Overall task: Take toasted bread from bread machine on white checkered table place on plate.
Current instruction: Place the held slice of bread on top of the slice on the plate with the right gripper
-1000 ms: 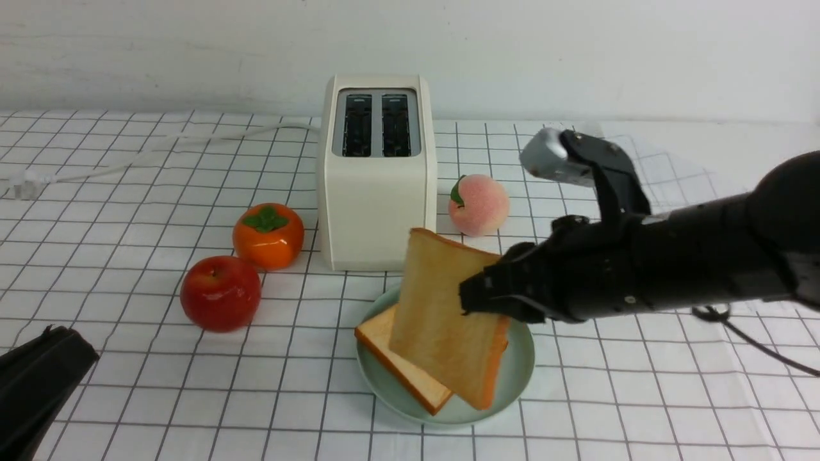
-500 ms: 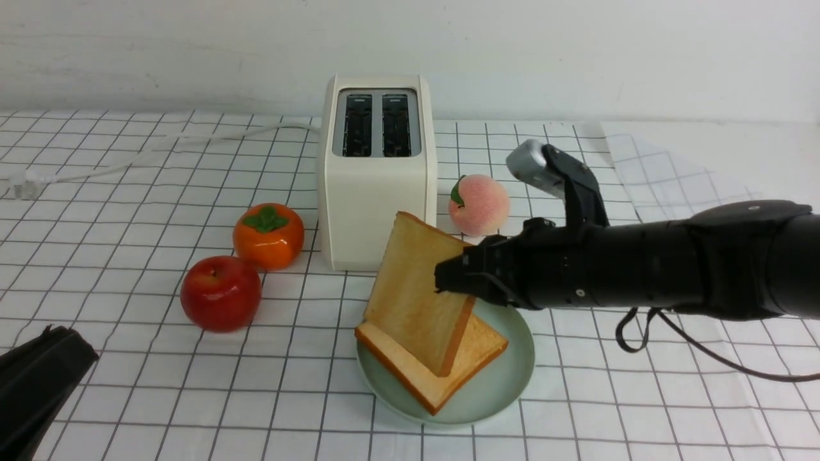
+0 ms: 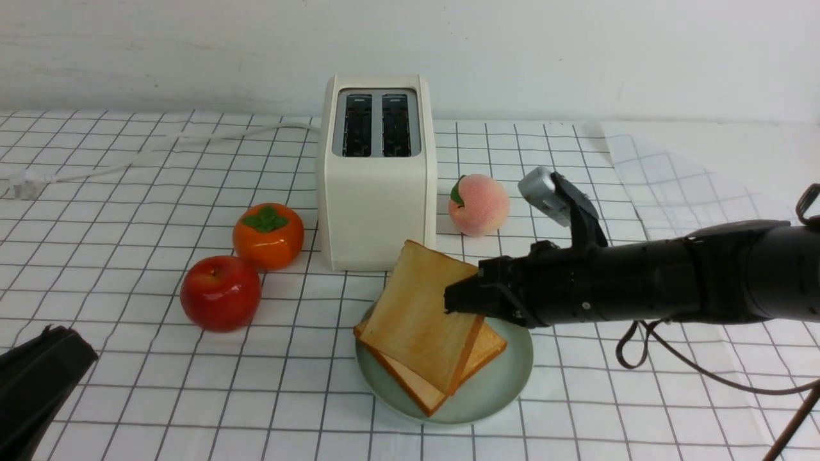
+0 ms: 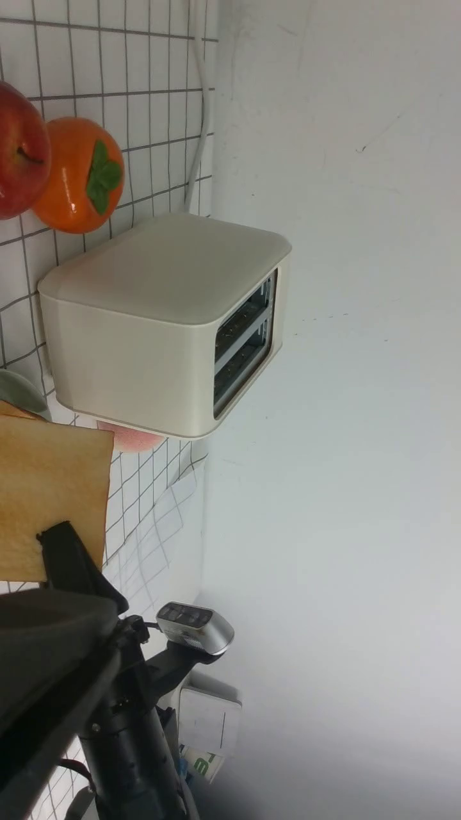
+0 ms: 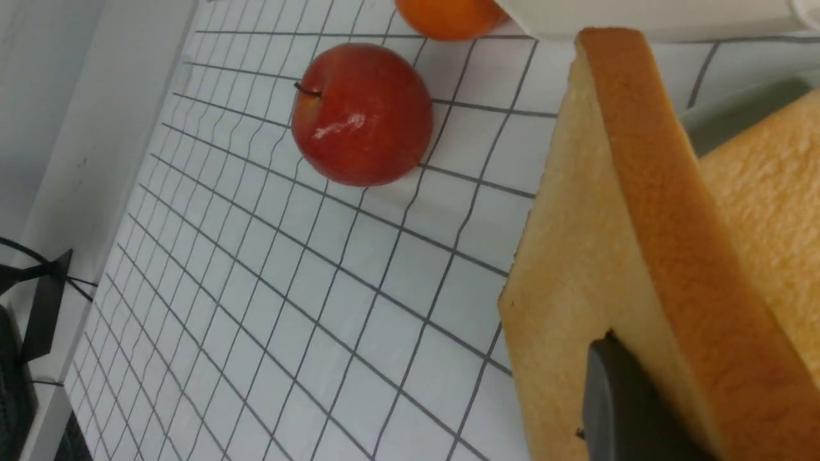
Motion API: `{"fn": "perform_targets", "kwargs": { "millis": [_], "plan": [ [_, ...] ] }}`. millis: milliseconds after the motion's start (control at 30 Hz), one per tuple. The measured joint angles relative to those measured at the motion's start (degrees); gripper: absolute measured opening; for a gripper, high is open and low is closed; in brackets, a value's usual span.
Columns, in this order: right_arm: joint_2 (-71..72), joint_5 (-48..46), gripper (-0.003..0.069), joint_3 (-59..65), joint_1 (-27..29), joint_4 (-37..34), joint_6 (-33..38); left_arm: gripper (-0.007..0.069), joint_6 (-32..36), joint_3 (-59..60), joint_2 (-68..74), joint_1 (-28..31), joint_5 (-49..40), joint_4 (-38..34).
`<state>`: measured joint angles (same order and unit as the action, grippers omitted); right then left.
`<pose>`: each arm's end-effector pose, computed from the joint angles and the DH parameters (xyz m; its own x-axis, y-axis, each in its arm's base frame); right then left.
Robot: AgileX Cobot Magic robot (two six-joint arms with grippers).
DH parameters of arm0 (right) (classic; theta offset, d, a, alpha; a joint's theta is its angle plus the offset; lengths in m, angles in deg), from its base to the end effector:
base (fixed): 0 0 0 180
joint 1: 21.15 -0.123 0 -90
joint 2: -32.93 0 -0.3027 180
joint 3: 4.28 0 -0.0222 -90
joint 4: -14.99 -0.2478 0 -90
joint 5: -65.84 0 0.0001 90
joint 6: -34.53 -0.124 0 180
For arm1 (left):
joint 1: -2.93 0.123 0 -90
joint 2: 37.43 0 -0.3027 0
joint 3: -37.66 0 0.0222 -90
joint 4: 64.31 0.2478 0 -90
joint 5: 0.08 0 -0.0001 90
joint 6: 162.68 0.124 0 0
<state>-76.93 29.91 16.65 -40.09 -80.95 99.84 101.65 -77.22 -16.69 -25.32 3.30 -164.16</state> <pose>0.3414 0.1938 0.2028 -0.8520 0.1627 -0.4976 -0.3015 0.6245 0.7205 0.0791 -0.0345 0.2779 -0.0602 -0.2712 -0.9606 0.4207 0.8658 -0.2708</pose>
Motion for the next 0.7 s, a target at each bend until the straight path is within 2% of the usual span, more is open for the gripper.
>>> {"fn": "perform_targets", "kwargs": {
  "millis": [167, 267, 400, 433, 467, 500, 533, 567, 633, 700],
  "plan": [
    [0.0, 1.8, 0.0109, 0.0, 0.0, 0.29, 0.12, 0.0015, -0.02, 0.0, 0.0, 0.0, 0.06, 0.0],
    [0.0, 2.23, 0.0165, 0.0, 0.0, 1.85, 0.12, 0.0017, -0.02, 0.0, 0.0, 0.0, 0.14, 0.0],
    [0.0, 3.17, 0.035, 0.0, 0.0, 4.44, 0.12, 0.0018, -0.02, 0.0, 0.0, 0.0, 0.14, 0.0],
    [0.0, 3.71, 0.0421, 0.0, 0.0, 5.48, 0.12, 0.0018, -0.02, 0.0, 0.0, 0.0, 0.14, 0.0],
    [0.0, 3.77, 0.0433, 0.0, 0.0, 5.92, 0.12, 0.0018, -0.02, 0.0, 0.0, 0.0, 0.14, 0.0],
    [0.27, 4.69, 0.0519, 0.0, 0.0, 7.89, 0.06, 0.002, -0.02, 0.0, 0.0, 0.0, 0.14, 0.0],
    [0.74, 5.35, 0.0566, 0.0, 0.0, 9.73, -0.18, 0.0021, -0.02, 0.0, 0.0, 0.0, 0.14, 0.0],
    [0.98, 5.66, 0.0582, 0.0, 0.0, 10.06, -0.24, 0.0021, -0.02, 0.0, 0.0, 0.0, 0.14, 0.0],
    [3.53, 8.56, 0.064, 0.0, 0.0, 15.28, -2.19, 0.0022, -0.02, 0.0, 0.0, 0.0, 0.14, 0.0],
    [5.77, 10.64, 0.0645, 0.0, 0.0, 19.66, -4.54, 0.0022, -0.02, 0.0, 0.0, 0.0, 0.14, 0.0]
  ]
}}
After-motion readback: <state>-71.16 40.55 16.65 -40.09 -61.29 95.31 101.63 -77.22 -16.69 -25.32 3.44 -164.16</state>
